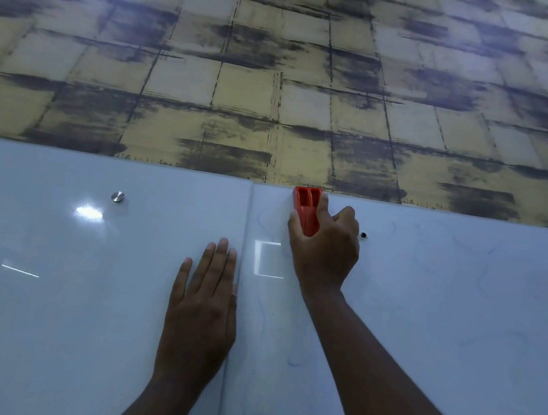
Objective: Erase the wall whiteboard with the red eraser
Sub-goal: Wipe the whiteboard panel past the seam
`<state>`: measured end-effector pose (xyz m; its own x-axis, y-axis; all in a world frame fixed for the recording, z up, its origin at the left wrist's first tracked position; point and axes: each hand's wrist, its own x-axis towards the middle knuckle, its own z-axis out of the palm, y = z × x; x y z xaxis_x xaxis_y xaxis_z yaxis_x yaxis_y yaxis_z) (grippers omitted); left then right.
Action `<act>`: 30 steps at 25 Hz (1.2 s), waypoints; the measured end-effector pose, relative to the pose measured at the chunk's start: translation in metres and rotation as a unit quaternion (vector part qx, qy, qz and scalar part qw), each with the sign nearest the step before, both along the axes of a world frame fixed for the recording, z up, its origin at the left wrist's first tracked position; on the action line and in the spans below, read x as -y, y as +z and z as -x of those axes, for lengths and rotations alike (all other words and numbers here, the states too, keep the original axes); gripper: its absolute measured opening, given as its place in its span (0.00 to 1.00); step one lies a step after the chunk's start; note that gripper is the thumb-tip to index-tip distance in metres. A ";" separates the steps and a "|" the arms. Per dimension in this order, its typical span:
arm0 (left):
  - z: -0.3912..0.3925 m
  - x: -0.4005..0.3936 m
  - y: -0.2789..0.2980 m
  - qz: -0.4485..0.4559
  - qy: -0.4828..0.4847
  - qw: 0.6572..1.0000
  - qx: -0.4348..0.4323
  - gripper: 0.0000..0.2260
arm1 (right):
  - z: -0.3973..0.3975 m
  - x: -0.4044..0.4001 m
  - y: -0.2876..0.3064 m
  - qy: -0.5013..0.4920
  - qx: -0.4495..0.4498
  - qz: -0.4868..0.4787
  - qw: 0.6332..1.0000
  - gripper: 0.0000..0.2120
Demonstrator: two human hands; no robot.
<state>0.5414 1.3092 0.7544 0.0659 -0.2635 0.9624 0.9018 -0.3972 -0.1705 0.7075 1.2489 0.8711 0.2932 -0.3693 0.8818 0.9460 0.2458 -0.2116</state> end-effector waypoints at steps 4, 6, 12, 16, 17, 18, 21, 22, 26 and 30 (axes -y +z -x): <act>0.000 -0.005 0.000 -0.005 0.002 1.000 0.001 0.27 | 0.051 -0.008 0.000 0.021 0.050 -0.003 0.998 0.34; -0.001 -0.007 0.001 -0.001 0.006 1.000 -0.003 0.27 | 0.063 -0.012 -0.003 0.027 0.063 -0.006 0.998 0.34; -0.001 -0.002 -0.001 0.002 -0.023 1.000 0.000 0.27 | 0.012 -0.001 -0.016 -0.050 0.133 0.047 0.989 0.34; -0.003 -0.002 -0.003 0.002 -0.026 1.000 0.010 0.26 | -0.031 0.011 -0.027 -0.018 0.006 0.039 0.999 0.33; -0.003 -0.002 -0.002 0.002 -0.027 1.000 0.010 0.26 | -0.035 0.012 -0.032 -0.002 -0.022 0.033 0.999 0.33; -0.003 -0.002 -0.003 0.003 -0.031 0.999 0.011 0.26 | -0.035 0.013 -0.038 0.011 -0.042 0.028 0.999 0.33; -0.004 -0.002 -0.004 0.006 -0.038 0.999 0.015 0.25 | -0.025 0.008 -0.051 0.022 -0.074 0.021 0.997 0.32; -0.004 -0.002 -0.005 0.008 -0.036 0.999 0.013 0.25 | -0.019 0.006 -0.053 0.018 -0.070 0.023 0.997 0.32; -0.002 -0.001 -0.006 0.016 -0.021 1.000 0.010 0.25 | 0.005 -0.001 -0.062 -0.037 0.068 0.060 0.995 0.34; -0.002 0.001 -0.007 0.017 -0.006 1.000 0.010 0.25 | 0.006 0.003 -0.070 -0.052 0.185 0.083 0.978 0.33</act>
